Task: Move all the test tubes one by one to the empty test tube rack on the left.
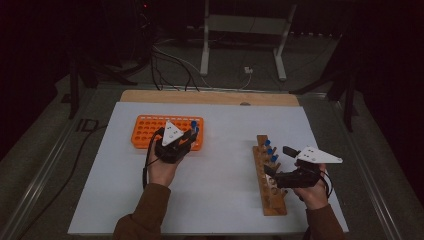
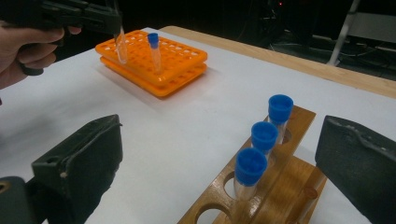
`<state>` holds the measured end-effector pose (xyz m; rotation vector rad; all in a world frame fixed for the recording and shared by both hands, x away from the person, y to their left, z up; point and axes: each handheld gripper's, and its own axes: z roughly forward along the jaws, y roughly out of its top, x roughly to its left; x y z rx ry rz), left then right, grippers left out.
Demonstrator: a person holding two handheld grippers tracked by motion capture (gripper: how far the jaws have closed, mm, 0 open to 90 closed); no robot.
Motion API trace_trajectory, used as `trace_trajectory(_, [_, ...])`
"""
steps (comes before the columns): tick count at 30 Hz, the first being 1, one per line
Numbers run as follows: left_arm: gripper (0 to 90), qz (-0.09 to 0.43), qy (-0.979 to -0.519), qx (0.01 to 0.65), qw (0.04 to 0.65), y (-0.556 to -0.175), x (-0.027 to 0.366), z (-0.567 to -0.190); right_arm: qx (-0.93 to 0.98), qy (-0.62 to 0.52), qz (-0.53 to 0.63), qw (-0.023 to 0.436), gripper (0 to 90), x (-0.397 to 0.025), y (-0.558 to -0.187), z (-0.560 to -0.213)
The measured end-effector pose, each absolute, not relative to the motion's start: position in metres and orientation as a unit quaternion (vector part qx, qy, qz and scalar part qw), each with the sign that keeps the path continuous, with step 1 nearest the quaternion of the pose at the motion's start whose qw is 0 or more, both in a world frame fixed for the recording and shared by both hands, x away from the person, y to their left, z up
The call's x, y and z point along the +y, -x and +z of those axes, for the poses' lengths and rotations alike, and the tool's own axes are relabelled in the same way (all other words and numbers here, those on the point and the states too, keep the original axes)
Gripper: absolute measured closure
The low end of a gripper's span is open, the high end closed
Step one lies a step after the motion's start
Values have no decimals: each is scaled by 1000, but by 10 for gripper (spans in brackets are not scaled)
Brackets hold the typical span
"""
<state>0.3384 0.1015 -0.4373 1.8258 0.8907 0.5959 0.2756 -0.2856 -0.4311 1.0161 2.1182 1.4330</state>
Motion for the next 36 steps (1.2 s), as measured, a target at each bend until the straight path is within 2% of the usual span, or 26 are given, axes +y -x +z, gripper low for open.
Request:
trace_trajectory(22, [770,258,-736,416,467,-376,106,-467,754,-362,514,191,11,-286,-275,-431])
trace_trajectory(36, [774,232,-769,420,422,-379,104,-488,758,-358,512,189,12,-285,-275,-432])
